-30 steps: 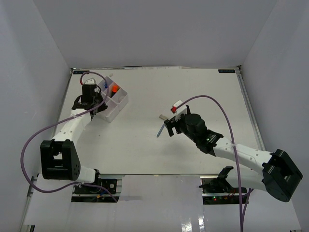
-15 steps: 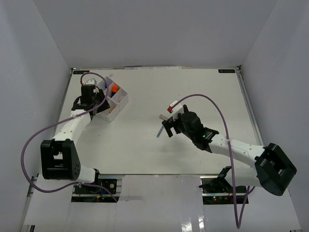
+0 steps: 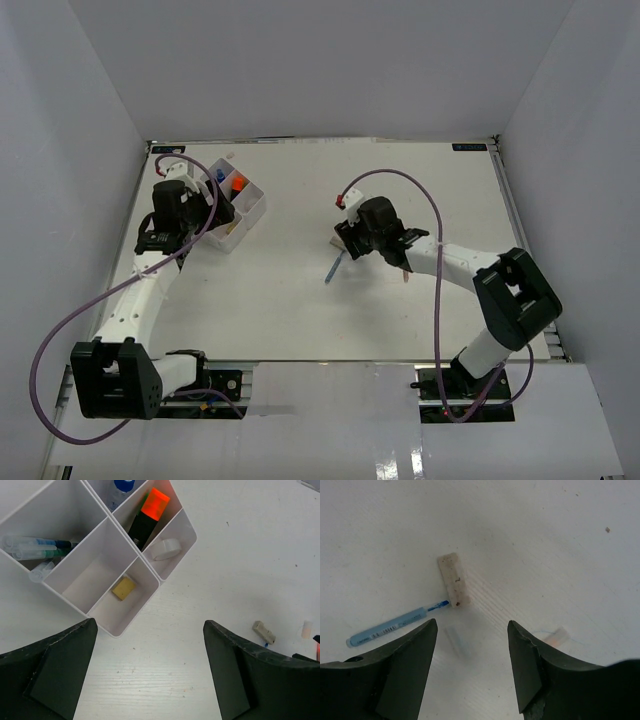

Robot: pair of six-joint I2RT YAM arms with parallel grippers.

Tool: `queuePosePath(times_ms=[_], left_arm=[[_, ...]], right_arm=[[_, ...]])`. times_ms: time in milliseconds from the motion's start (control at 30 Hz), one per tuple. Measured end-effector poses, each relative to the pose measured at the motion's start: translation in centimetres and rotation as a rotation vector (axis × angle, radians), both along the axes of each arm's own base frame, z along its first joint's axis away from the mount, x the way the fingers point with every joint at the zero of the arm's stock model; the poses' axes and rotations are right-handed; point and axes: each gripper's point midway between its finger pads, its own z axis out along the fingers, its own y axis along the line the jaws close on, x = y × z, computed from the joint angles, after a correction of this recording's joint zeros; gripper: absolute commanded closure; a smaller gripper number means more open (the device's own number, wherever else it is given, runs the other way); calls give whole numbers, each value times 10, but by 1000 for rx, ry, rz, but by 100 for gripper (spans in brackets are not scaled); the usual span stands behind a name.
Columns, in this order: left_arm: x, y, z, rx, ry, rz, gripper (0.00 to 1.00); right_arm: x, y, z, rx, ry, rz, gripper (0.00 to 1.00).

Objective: Sort the stationery into containers
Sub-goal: Place the stationery in the storage box, then pick up the stationery from the center of the board.

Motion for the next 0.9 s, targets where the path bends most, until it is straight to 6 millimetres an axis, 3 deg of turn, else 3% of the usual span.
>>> queuePosePath(times_ms=[200, 533, 833, 900], left_arm=[[-2, -2, 0, -4, -9, -14, 2], [-3, -4, 1, -11, -12, -25, 2], [-3, -6, 2, -15, -14, -33, 2], [-3, -6, 2, -16, -14, -35, 2]], right_arm=[[18, 14, -18, -42, 54, 41, 36], [17, 21, -54, -97, 163, 83, 41], [19, 28, -63, -105, 198, 117, 56], [21, 30, -63, -104, 197, 124, 65]])
